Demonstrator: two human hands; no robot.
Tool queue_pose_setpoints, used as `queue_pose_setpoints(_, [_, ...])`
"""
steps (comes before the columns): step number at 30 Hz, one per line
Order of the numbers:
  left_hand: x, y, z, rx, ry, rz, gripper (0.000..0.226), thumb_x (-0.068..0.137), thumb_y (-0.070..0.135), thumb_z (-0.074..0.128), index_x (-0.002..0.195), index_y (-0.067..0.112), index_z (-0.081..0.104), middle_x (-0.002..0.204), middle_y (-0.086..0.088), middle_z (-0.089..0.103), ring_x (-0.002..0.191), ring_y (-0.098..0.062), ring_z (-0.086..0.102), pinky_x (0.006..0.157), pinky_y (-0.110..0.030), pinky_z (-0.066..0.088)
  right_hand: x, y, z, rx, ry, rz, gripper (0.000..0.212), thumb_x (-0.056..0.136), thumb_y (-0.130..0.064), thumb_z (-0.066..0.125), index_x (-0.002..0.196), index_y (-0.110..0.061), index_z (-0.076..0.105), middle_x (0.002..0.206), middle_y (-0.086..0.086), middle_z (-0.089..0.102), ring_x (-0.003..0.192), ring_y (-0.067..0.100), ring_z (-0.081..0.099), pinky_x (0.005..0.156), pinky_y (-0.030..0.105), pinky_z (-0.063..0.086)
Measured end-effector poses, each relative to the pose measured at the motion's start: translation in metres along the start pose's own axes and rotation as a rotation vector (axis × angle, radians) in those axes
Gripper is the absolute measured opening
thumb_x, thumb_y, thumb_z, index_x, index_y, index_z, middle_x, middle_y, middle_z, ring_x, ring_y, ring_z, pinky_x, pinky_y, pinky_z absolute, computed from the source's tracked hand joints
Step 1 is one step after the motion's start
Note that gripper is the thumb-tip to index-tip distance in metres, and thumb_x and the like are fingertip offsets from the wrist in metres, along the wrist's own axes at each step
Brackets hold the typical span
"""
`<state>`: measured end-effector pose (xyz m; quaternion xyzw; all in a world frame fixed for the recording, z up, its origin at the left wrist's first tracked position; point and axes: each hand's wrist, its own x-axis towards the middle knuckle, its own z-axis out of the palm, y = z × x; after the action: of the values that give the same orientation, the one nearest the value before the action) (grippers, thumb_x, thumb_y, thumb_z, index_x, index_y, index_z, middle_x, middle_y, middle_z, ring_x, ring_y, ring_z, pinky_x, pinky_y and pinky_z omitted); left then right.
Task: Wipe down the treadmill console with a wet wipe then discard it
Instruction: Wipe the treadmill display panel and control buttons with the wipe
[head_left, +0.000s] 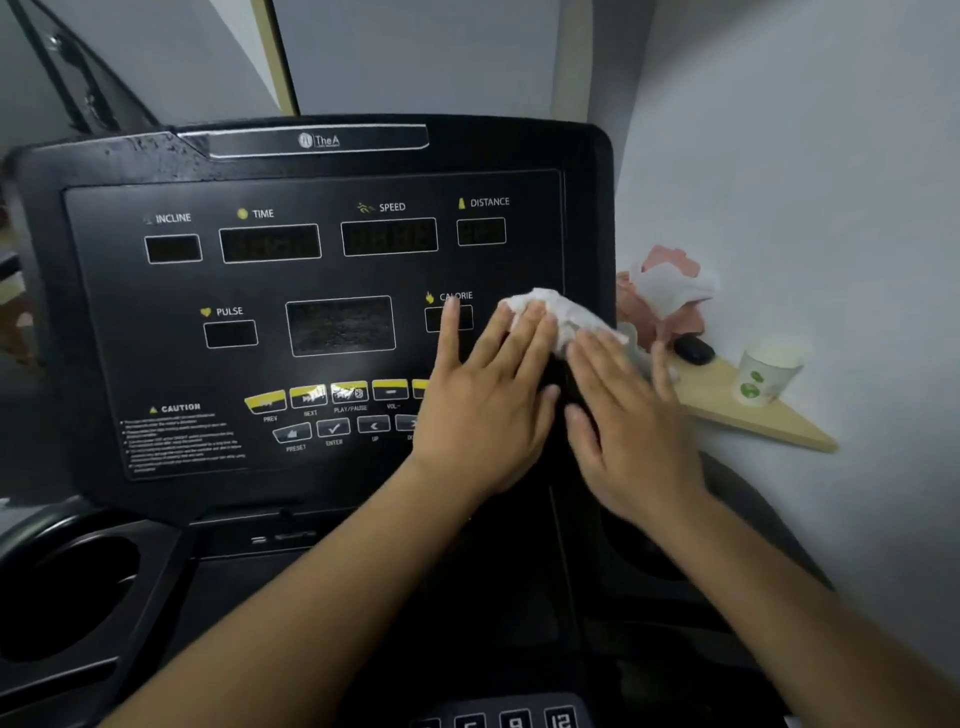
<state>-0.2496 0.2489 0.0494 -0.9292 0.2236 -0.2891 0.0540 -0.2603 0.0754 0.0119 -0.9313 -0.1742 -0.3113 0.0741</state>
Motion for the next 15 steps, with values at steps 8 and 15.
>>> queue_pose_setpoints(8, [-0.068, 0.037, 0.026, -0.068, -0.121, -0.004, 0.066, 0.098, 0.048, 0.034, 0.152, 0.009, 0.032, 0.161, -0.007, 0.025, 0.148, -0.028, 0.022, 0.117, -0.06, 0.013, -0.008, 0.021, -0.002, -0.06, 0.002, -0.176, 0.048, 0.097, -0.029, 0.038, 0.137, -0.009, 0.054, 0.144, 0.008, 0.052, 0.14, 0.019, 0.04, 0.117, 0.061, 0.015])
queue_pose_setpoints(15, [-0.011, 0.012, 0.002, -0.056, 0.036, -0.014, 0.061, 0.099, 0.041, 0.038, 0.151, 0.01, 0.034, 0.149, -0.006, 0.047, 0.138, -0.025, 0.043, 0.115, -0.062, 0.017, -0.024, 0.0, 0.011, 0.037, -0.02, 0.017, 0.057, 0.097, -0.033, 0.036, 0.148, -0.009, 0.037, 0.157, 0.006, 0.032, 0.149, 0.017, 0.02, 0.121, 0.052, 0.007])
